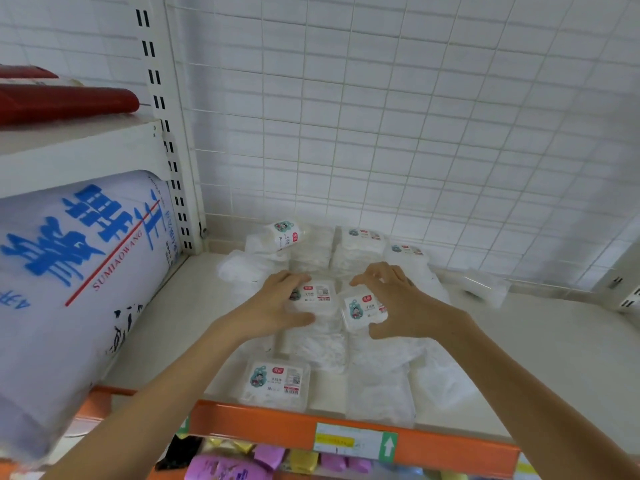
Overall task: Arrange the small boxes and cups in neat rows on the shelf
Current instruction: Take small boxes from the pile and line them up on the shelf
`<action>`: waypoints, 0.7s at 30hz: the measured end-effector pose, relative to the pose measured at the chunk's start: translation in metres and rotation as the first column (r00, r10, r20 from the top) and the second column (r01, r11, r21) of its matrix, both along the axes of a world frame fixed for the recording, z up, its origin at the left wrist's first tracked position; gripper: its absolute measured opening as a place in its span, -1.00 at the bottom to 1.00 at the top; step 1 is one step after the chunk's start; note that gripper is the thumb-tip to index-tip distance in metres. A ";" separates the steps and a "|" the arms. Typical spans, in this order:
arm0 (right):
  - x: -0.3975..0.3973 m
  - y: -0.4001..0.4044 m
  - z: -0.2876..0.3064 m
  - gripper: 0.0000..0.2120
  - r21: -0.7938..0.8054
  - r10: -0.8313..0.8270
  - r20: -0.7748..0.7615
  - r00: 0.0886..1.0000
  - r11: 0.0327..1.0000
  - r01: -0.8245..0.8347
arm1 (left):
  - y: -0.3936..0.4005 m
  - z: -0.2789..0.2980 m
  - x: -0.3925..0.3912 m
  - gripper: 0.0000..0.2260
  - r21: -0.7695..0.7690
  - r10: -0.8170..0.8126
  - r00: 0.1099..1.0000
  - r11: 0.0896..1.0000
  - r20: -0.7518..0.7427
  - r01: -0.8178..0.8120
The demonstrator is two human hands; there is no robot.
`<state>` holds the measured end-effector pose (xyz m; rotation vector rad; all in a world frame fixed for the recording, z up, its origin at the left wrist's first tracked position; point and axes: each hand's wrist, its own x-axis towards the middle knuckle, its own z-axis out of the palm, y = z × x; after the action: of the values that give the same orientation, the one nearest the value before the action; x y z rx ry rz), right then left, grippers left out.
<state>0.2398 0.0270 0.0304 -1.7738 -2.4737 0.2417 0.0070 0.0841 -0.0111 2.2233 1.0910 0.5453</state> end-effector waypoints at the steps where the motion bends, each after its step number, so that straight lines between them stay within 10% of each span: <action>1: -0.003 -0.001 0.000 -0.28 -0.007 -0.011 -0.004 1.000 1.000 0.011 | 0.000 -0.001 0.000 -0.36 -0.002 0.001 1.000 1.000 0.003 -0.001; 9: -0.016 0.002 0.006 -0.28 -0.170 -0.082 0.089 0.993 0.981 0.097 | -0.001 -0.006 -0.002 -0.39 0.023 0.003 0.999 1.000 0.046 -0.004; 21: -0.016 -0.011 0.009 -0.31 0.156 -0.147 -0.083 0.986 0.975 0.159 | -0.004 -0.014 -0.005 -0.42 0.136 0.017 0.973 0.989 0.231 -0.050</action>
<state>0.2241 0.0159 0.0390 -1.8417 -2.2252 0.0873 0.0022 0.0804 -0.0247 2.1967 0.9971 0.8959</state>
